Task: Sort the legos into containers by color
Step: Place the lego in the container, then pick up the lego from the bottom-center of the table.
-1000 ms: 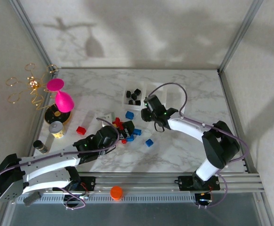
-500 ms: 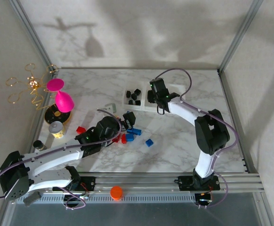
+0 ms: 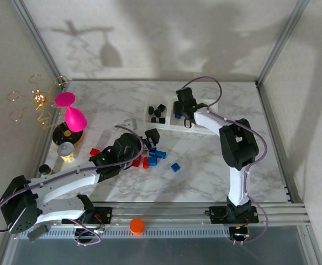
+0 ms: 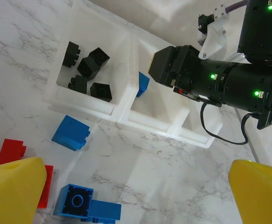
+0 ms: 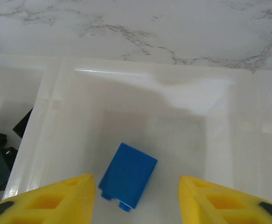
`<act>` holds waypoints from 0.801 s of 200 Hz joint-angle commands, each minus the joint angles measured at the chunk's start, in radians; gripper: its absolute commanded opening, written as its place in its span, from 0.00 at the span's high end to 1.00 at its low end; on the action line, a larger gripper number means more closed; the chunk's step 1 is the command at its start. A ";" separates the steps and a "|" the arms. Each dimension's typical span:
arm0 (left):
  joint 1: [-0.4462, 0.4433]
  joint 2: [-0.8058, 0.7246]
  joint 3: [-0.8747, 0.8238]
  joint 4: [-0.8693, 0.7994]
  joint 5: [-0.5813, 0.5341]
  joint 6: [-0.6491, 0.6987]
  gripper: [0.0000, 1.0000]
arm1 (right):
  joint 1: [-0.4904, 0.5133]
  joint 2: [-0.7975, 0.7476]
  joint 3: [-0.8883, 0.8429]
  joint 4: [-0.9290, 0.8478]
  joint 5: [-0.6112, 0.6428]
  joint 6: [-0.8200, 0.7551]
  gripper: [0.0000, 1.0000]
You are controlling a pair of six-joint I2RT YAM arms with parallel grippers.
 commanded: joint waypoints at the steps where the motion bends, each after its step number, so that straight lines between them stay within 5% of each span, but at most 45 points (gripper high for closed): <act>1: 0.005 0.008 0.043 0.010 0.032 0.028 0.00 | -0.001 -0.053 0.022 0.006 -0.029 -0.010 0.49; 160: -0.103 -0.097 -0.065 -0.053 0.006 -0.036 0.00 | 0.117 -0.528 -0.435 -0.188 -0.176 -0.016 0.32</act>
